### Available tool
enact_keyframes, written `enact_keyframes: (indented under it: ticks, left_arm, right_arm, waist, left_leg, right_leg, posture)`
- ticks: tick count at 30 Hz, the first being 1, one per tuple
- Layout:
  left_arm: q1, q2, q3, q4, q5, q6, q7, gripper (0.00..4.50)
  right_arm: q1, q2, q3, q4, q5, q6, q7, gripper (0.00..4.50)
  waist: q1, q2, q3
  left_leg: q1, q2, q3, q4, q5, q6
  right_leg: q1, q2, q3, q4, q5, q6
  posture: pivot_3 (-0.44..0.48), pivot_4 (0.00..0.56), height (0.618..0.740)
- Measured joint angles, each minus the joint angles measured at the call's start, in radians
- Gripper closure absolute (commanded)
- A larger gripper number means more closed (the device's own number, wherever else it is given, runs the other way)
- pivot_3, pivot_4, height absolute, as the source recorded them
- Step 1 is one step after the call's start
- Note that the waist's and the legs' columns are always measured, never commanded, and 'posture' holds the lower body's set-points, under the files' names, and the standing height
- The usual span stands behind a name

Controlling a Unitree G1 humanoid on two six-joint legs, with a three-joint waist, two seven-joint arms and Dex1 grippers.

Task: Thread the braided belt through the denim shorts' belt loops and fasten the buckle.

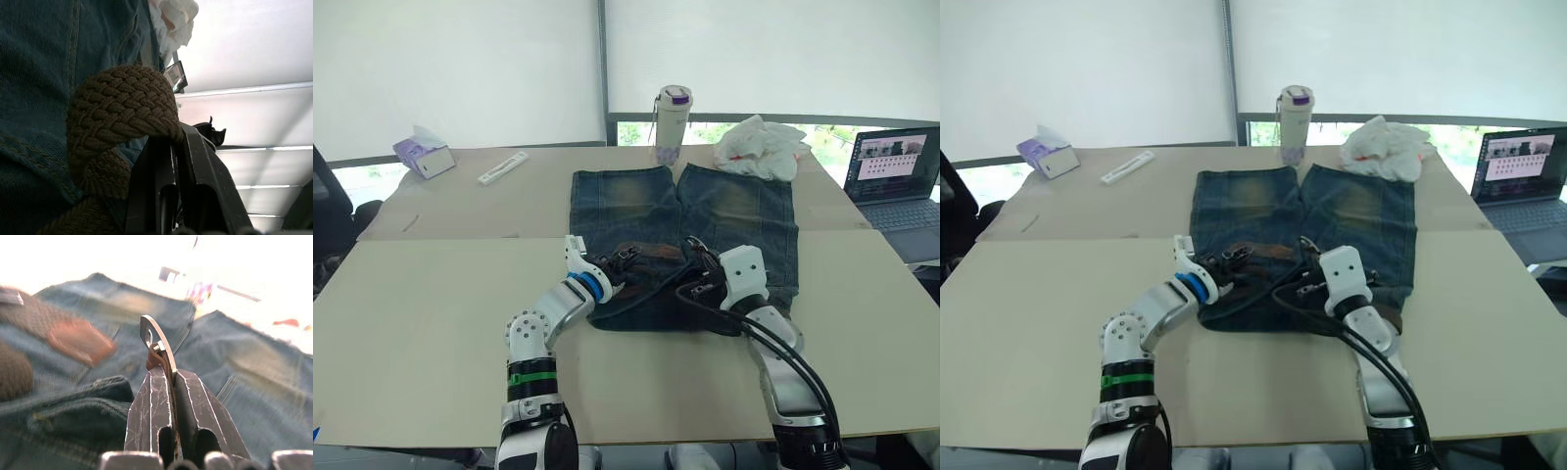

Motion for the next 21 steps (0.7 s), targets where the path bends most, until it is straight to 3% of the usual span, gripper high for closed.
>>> enact_keyframes:
  ticks: [13,21]
  left_arm:
    - [0.010,-0.017,0.014,-0.007,-0.221,0.012,0.062,4.50]
    - [0.037,-0.033,0.009,-0.006,-0.265,-0.031,0.073,4.50]
  right_arm:
    - [0.024,-0.082,0.079,0.217,-0.170,-0.466,-0.155,4.45]
    - [0.014,-0.088,0.091,0.269,-0.204,-0.570,-0.214,4.45]
  waist:
    - [0.001,0.000,0.000]
    - [0.002,0.000,0.000]
  left_leg:
    - [0.000,0.000,0.003,0.000,0.000,-0.001]
    - [0.000,0.000,0.004,0.000,0.001,-0.002]
  right_leg:
    - [0.000,0.000,0.000,0.000,0.000,0.000]
    - [0.001,0.000,0.000,-0.001,0.000,0.000]
  posture:
    - [0.000,0.150,0.740]
    - [0.000,0.150,0.740]
